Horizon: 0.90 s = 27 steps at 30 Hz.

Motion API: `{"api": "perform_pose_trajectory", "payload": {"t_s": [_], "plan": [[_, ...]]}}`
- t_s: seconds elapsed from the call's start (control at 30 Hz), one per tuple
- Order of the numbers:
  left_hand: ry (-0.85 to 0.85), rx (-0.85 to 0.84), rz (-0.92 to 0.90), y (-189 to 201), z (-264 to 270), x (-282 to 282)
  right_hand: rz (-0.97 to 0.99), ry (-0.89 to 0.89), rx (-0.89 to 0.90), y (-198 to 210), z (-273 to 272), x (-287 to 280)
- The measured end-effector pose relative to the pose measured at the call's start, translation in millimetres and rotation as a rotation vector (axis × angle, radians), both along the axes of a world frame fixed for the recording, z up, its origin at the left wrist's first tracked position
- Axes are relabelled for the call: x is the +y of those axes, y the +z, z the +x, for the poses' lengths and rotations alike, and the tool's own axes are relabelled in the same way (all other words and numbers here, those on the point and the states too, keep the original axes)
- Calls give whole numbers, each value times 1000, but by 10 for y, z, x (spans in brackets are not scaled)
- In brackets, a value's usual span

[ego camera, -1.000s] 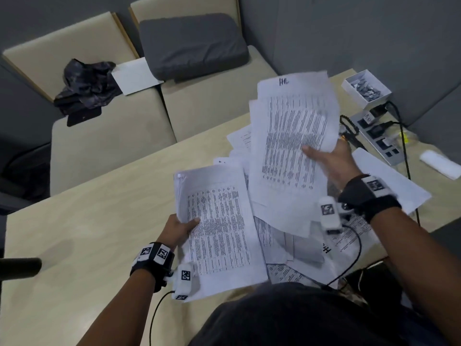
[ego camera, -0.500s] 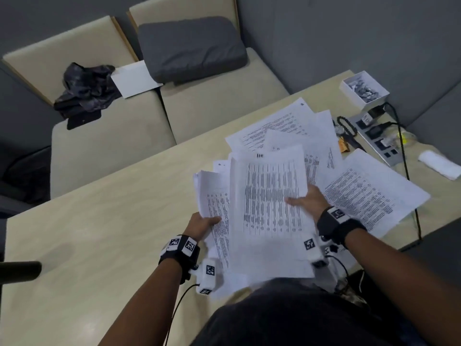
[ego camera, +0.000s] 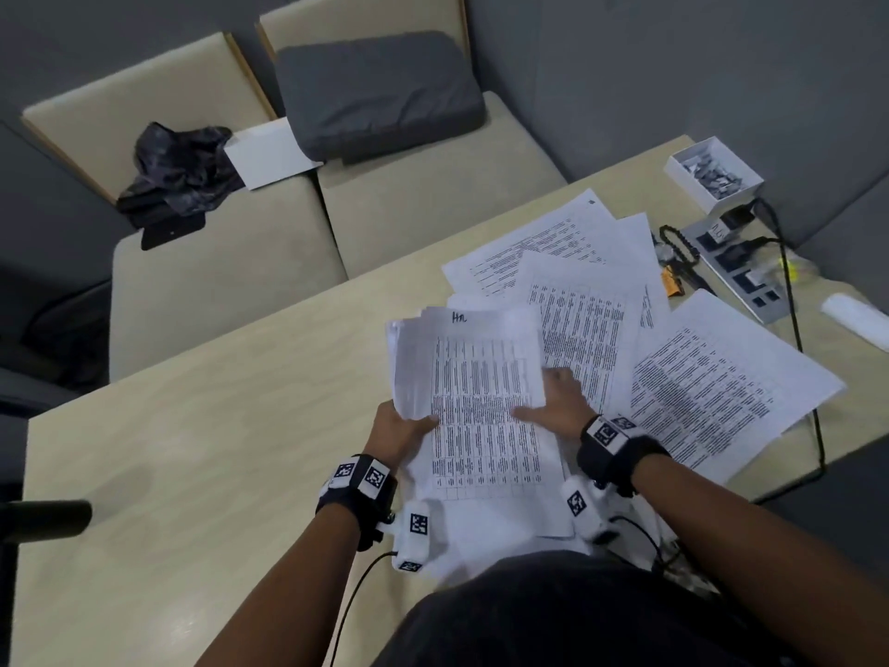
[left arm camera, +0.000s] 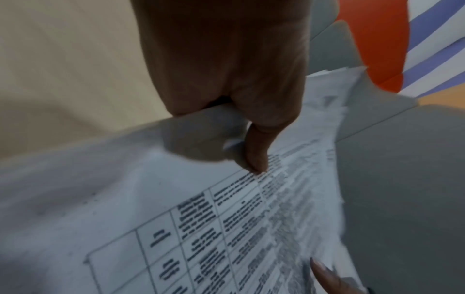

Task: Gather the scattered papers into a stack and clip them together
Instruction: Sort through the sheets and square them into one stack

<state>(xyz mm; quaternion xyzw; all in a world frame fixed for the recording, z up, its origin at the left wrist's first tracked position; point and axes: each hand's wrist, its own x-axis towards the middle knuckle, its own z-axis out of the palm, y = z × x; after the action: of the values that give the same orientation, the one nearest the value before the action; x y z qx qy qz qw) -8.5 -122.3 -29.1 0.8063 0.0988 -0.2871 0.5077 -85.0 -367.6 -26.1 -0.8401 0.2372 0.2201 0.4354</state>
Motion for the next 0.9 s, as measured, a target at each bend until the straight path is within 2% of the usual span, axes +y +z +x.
{"api": "perform_pose_trajectory", "payload": {"t_s": [0.1,0.17,0.27,0.43,0.53,0.63,0.7,0.9], "plan": [[-64,-79,-130,377,54,-42,335,-292,-101,326,47,-248],[-95,-156,-229,696,98,-117,558,-354,-146,600,91,-353],[-65,-232,-402,1109,165,-294,548,-280,-300,1017,203,-428],[-51,-368,-606,1502,159,-534,507,-366,-552,1450,197,-370],[-78,-355,-545,1440,112,-566,410,-421,-543,1319,137,-401],[-99,-305,-413,1249,73,-504,427,-405,-491,1168,98,-372],[-103,-333,-376,1195,47,-465,439,-370,-475,1098,70,-345],[-45,-349,-444,1268,79,-435,440,-402,-450,970,91,-303]]}}
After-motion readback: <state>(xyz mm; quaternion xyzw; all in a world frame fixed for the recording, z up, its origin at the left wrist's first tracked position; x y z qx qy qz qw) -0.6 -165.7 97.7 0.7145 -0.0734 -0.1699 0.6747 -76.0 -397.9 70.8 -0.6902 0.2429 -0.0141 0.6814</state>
